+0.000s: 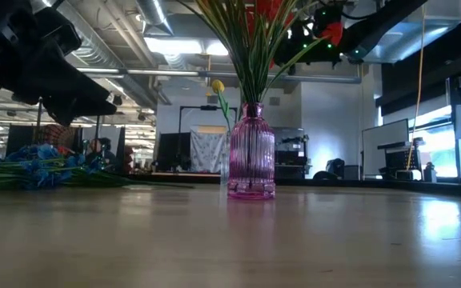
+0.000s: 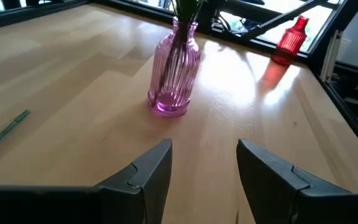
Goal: Sort flowers into vase by color
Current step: Put the yellow tulip into the transparent vase
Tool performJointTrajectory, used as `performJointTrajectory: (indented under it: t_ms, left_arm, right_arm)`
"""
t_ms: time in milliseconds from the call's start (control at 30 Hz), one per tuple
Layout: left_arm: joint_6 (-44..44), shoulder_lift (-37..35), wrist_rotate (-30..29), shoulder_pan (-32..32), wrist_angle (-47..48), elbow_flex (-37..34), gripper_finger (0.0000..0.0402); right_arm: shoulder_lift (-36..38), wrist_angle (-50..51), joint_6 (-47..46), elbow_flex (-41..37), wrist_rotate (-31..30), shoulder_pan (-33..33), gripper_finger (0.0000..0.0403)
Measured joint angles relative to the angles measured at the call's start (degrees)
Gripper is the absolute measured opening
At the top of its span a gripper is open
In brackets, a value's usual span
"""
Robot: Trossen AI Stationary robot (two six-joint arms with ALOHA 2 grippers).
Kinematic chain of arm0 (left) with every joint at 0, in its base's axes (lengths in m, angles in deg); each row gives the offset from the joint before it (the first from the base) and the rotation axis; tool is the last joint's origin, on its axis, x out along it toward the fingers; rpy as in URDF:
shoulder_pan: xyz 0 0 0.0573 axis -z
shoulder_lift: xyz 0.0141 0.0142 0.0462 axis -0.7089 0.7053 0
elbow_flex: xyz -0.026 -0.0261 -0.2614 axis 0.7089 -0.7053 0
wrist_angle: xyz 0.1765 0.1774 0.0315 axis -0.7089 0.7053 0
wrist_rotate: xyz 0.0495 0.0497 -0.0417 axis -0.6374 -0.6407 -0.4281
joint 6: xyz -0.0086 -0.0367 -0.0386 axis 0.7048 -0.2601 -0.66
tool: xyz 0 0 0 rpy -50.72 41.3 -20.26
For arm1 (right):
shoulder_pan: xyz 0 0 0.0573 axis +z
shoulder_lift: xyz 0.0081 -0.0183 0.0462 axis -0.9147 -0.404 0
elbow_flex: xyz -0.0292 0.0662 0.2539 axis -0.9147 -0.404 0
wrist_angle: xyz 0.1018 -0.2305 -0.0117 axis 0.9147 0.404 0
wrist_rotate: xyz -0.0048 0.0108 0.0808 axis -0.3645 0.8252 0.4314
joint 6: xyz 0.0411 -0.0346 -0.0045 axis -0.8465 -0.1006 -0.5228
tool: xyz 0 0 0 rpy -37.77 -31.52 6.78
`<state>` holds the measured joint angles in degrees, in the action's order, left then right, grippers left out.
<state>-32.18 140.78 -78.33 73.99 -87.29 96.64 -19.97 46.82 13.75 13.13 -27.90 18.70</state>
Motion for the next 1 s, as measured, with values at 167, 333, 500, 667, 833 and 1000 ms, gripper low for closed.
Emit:
performJointTrajectory:
  t_ms: [167, 333, 500, 667, 833, 1000]
  left_arm:
    - [0.1, 0.0, 0.3, 0.1, 0.2, 0.0, 0.0176]
    - [-0.3, 0.0, 0.3, 0.6, 0.1, 0.0, 0.0176]
    - [-0.4, 0.0, 0.4, 0.9, 0.1, 0.0, 0.0176]
    - [-0.5, 0.0, 0.4, 0.9, 0.1, 0.0, 0.0176]
    - [-0.5, 0.0, 0.4, 0.9, 0.1, 0.0, 0.0176]
    - [-0.5, 0.0, 0.4, 0.9, 0.0, 0.0, 0.0176]
  right_arm:
    - [0.0, 0.7, -0.7, 0.0, -0.2, 0.0, 0.0001]
    - [0.0, 1.2, -0.5, 1.8, -0.1, 0.7, 0.0001]
    - [0.0, 3.4, -0.4, 3.1, 1.0, 1.5, 0.0001]
    - [0.0, 6.7, 0.4, 3.1, 1.3, 1.9, 0.0001]
    - [0.0, 7.0, 1.0, 3.1, 1.3, 2.4, 0.0001]
    - [0.0, 9.6, 2.9, 3.2, 1.3, 2.7, 0.0001]
